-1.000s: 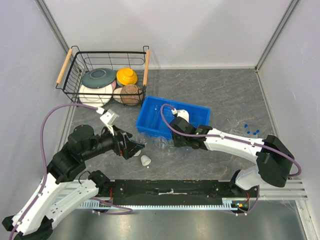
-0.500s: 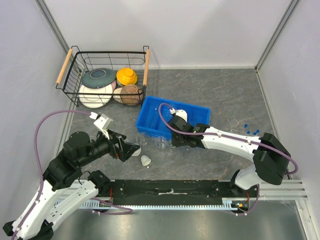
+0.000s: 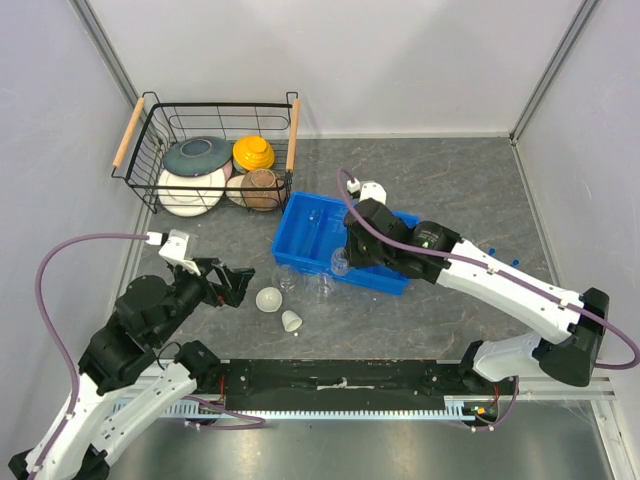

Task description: Organize the chemistry lab equipment

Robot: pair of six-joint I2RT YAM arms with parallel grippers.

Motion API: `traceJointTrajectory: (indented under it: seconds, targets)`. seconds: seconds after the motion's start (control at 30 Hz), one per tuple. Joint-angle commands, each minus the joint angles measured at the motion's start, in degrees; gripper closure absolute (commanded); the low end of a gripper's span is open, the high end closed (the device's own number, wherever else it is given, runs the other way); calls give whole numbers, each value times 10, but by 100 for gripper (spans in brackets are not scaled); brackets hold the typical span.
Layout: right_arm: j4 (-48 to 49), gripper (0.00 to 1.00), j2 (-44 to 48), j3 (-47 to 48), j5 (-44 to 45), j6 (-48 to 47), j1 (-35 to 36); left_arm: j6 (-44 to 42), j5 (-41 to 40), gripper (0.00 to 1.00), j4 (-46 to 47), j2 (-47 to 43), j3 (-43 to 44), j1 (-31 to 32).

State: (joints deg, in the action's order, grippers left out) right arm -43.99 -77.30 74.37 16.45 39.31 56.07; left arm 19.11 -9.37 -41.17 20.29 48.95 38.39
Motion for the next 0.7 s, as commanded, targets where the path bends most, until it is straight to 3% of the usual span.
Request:
traceJointTrajectory:
  seconds: [0.0, 0.27, 0.67]
  targets:
    - [-30, 100, -13, 72, 46, -31, -7, -27, -85, 0, 21, -16, -41, 1]
    - [21, 100, -103, 130, 40, -80, -49, -39, -77, 0, 16, -34, -59, 1]
    - [117, 100, -196, 124, -30, -95, -145, -66, -49, 0, 40, -14, -71, 1]
